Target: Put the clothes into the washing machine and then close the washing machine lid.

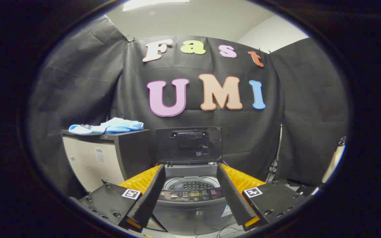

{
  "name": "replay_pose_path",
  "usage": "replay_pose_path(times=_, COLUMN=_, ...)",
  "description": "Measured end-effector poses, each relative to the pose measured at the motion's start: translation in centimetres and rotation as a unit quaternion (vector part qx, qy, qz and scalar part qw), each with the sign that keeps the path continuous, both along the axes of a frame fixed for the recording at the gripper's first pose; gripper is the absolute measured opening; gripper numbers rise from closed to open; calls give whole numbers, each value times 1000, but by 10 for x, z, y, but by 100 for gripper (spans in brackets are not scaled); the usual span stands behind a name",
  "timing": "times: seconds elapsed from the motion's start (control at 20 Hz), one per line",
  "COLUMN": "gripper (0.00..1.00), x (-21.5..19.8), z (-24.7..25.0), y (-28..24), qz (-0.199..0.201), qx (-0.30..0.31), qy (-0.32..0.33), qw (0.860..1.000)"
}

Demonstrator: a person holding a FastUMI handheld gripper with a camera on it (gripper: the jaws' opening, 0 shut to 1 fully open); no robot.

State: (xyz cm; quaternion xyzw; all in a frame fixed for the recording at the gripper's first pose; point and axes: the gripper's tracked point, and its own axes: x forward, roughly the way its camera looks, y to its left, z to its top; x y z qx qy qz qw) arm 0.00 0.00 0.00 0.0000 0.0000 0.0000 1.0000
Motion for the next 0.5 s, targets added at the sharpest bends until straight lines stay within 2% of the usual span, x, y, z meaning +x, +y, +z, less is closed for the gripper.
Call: replay_pose_path(times=0.5, gripper=97, x=1, z=4, y=9, qz=2, qx=4, qy=-1, qw=1000)
